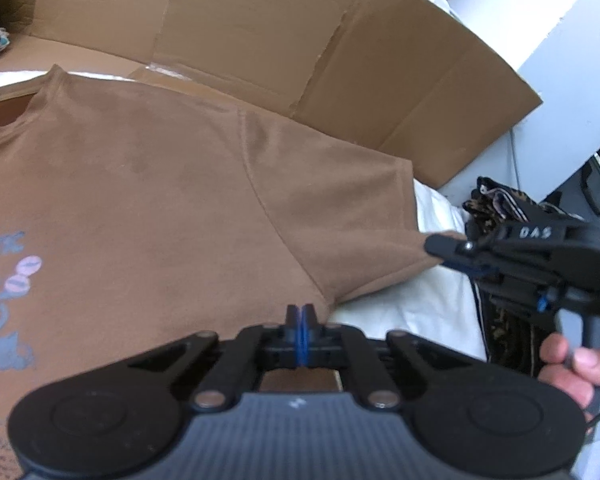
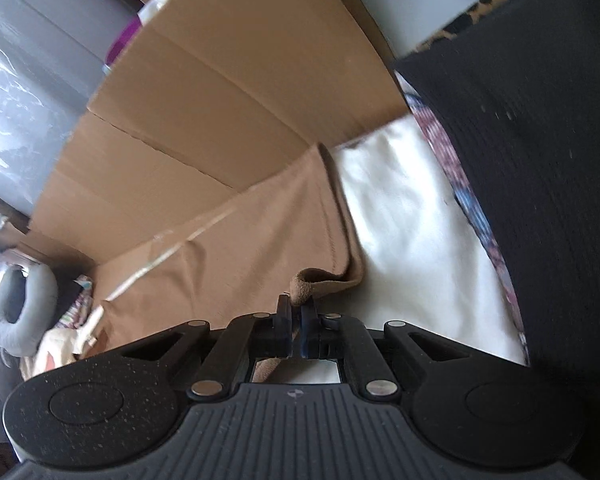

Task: Fold clothes
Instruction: 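Lift and fold the side edge with sleeve toward the shirt center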

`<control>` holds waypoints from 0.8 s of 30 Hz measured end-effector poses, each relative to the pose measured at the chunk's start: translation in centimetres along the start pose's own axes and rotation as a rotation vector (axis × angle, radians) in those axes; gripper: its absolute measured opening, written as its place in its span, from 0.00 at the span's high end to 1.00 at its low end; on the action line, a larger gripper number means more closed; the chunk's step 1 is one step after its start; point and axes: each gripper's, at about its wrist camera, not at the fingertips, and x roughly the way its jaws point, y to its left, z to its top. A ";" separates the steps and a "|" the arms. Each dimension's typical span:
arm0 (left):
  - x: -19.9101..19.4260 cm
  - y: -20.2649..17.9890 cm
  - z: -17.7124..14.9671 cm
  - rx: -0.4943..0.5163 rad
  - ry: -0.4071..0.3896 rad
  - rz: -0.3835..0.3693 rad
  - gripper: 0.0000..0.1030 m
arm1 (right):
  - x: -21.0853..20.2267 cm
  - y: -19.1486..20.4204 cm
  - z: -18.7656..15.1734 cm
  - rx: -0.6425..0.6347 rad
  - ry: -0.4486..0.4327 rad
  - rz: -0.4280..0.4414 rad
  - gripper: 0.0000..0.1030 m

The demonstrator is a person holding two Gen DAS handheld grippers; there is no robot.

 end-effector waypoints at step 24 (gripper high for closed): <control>3.8 3.3 -2.2 -0.411 0.000 -0.113 1.00 | -1.7 4.7 -1.1 -0.115 0.047 0.175 0.98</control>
